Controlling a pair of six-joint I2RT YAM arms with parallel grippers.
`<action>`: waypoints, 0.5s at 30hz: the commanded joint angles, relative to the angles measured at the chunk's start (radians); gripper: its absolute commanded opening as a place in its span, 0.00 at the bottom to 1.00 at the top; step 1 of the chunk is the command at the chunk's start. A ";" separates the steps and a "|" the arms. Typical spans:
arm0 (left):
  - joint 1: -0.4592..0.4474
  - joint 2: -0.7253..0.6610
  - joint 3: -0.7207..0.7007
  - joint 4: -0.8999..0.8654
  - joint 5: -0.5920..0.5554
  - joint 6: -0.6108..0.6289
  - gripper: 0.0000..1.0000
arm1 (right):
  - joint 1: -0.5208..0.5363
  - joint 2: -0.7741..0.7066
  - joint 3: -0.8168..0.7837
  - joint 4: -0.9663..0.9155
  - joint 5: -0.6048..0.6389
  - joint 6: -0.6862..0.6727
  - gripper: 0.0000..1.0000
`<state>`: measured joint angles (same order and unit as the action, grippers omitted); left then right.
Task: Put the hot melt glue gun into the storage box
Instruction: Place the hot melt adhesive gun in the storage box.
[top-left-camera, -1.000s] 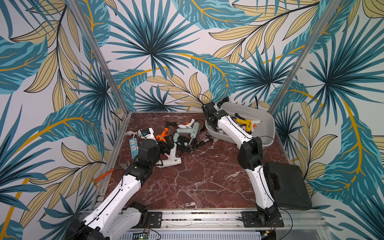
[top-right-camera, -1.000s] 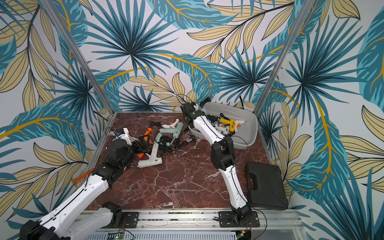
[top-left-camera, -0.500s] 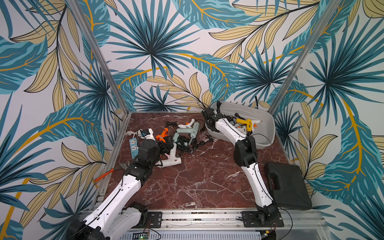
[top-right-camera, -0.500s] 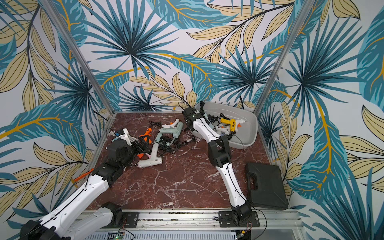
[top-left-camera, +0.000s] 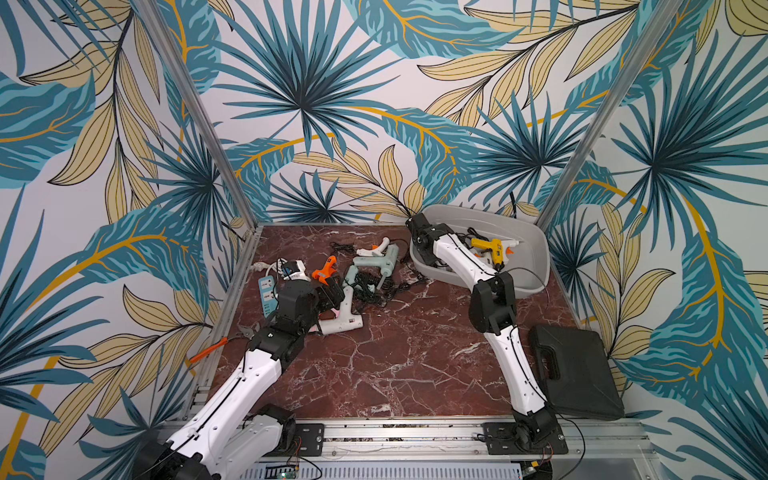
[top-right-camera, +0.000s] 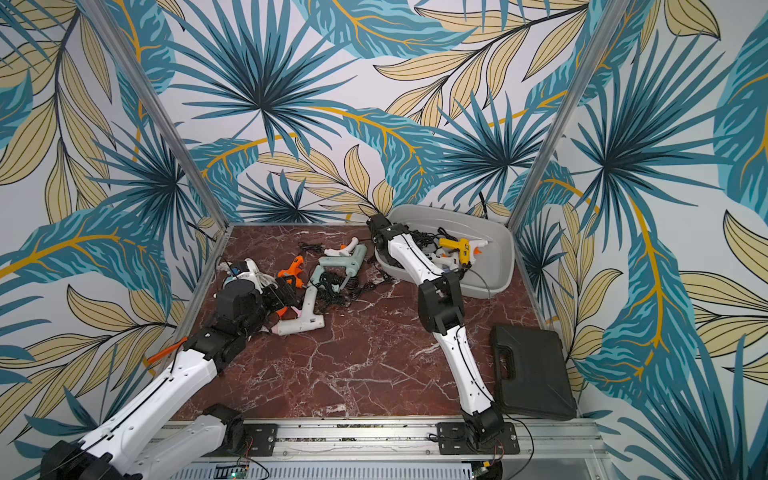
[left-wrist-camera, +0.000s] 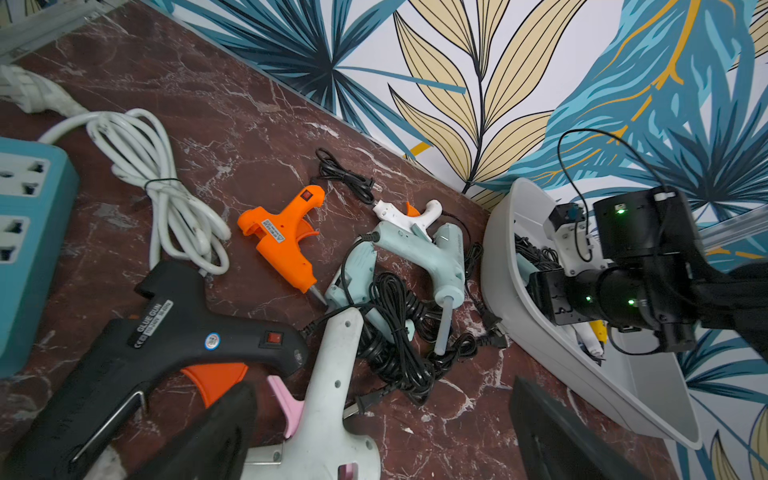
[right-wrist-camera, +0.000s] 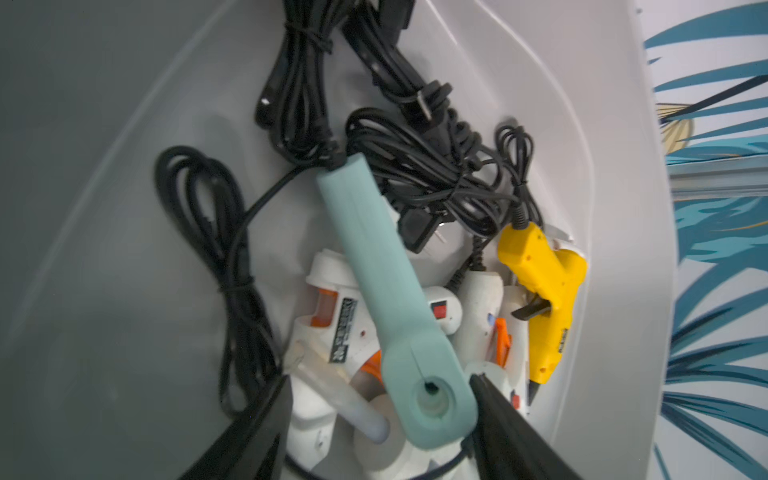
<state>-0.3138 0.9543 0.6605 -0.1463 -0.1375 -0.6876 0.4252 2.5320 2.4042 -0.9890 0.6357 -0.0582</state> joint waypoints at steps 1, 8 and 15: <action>0.009 0.004 0.049 -0.052 -0.030 0.059 1.00 | 0.010 -0.122 -0.024 -0.050 -0.202 0.044 0.71; 0.011 0.024 0.071 -0.091 -0.022 0.096 1.00 | 0.007 -0.199 -0.032 -0.056 -0.364 0.127 0.69; 0.014 0.077 0.128 -0.180 -0.016 0.174 1.00 | 0.006 -0.267 -0.060 -0.050 -0.504 0.269 0.57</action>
<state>-0.3099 1.0111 0.7448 -0.2687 -0.1501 -0.5716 0.4286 2.3016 2.3772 -1.0161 0.2424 0.1116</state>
